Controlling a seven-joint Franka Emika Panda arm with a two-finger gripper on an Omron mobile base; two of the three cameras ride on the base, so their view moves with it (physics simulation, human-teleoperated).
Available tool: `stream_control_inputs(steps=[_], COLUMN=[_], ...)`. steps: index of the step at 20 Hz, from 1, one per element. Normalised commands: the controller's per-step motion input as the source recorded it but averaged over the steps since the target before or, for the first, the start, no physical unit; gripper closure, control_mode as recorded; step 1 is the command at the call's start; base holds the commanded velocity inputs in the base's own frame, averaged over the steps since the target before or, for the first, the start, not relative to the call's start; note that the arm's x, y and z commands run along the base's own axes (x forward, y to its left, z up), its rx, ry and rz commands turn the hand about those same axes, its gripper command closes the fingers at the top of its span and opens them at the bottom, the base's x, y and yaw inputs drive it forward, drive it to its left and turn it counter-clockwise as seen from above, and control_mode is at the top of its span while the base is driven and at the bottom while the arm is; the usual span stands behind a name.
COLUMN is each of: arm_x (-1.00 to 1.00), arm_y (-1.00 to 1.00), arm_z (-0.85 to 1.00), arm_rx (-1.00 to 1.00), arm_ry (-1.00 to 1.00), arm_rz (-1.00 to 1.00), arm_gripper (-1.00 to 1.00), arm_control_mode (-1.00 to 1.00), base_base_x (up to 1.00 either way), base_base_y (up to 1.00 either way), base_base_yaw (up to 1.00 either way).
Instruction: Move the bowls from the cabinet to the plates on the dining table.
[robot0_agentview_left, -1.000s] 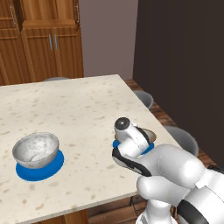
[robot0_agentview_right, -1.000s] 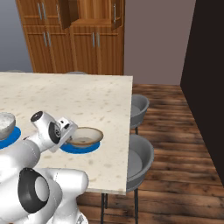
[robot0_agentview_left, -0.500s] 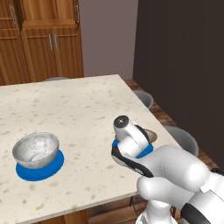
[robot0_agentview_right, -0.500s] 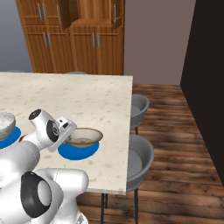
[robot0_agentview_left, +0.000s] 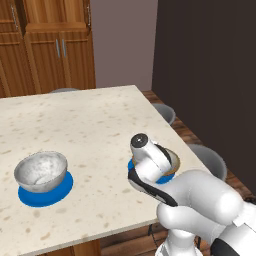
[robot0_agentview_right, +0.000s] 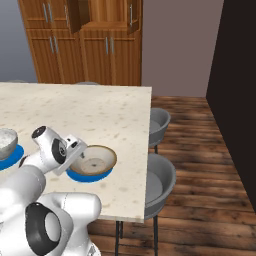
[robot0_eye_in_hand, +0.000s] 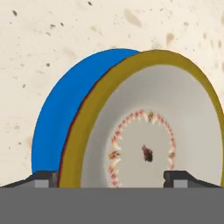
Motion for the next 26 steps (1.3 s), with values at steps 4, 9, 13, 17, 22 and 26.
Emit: stream_control_inputs(steps=[4, 9, 13, 17, 22, 26], arm_x=[-0.39, -0.66, -0.61, -0.41, -0.34, -0.43], arm_y=[0.0, 0.0, 0.0, -0.06, -0.23, -0.24], arm_z=[0.23, 0.55, 0.71, 0.86, 0.93, 0.83], arm_rx=[0.0, 0.0, 0.0, 0.04, 0.19, 0.31], arm_ry=[0.05, 0.05, 0.07, 0.11, 0.04, 0.0], arm_rz=[0.0, 0.0, 0.0, 0.0, -0.11, -0.24], arm_gripper=[-1.0, -1.0, -1.0, -1.0, -1.0, -1.0], arm_control_mode=[-1.0, -1.0, -1.0, -1.0, -1.0, -1.0], base_base_x=[0.0, 0.0, 0.0, 0.0, 0.0, 0.0], base_base_y=[0.0, 0.0, 0.0, 0.0, 0.0, 0.0], base_base_yaw=[0.0, 0.0, 0.0, 0.0, 0.0, 0.0])
